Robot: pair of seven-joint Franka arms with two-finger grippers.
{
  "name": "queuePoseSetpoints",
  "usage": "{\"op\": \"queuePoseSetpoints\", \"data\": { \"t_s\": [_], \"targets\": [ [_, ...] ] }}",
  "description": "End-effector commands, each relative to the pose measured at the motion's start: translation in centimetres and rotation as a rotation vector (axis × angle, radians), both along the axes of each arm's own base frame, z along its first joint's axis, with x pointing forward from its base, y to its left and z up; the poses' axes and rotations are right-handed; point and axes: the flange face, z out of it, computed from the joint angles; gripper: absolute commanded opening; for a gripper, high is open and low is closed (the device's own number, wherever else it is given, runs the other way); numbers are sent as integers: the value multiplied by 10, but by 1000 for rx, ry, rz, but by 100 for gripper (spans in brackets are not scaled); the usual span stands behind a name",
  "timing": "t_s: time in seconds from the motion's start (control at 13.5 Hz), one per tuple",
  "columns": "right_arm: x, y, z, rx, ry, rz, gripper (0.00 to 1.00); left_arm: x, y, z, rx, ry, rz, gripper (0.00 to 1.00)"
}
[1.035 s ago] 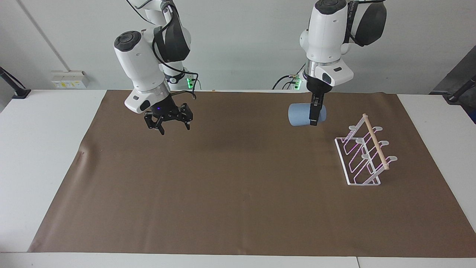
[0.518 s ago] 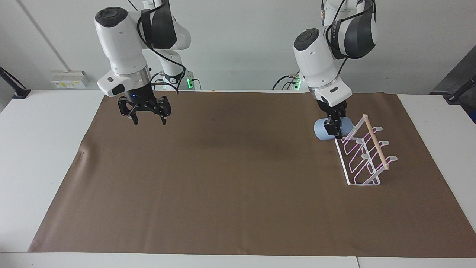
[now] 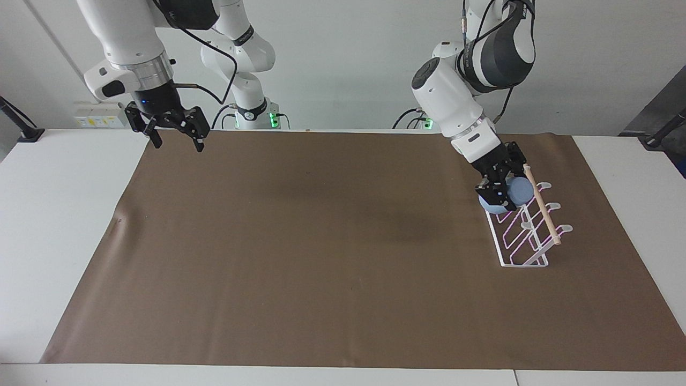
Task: Hang cup on cup holder
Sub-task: 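Release the cup with the right gripper while the left gripper withdraws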
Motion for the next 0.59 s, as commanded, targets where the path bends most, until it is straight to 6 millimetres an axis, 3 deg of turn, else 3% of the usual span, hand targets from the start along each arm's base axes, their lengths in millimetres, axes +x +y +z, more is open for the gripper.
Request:
{"op": "queuePoseSetpoints", "data": {
  "t_s": [0.0,0.15,0.37,0.52],
  "targets": [
    [2,-26,7,-16,22,-3,100,0,28,-23,57,2,-74,0],
    [-3,-31,-2,-8,42,6,100,2,40,-30,53,-9,-110,0],
    [-7,-29,-7,-4,55,13,100,13,78,-45,9,-28,-155,0],
    [-11,-25,-11,-4,62,20,100,5,76,-50,24,-19,-162,0]
  ]
}}
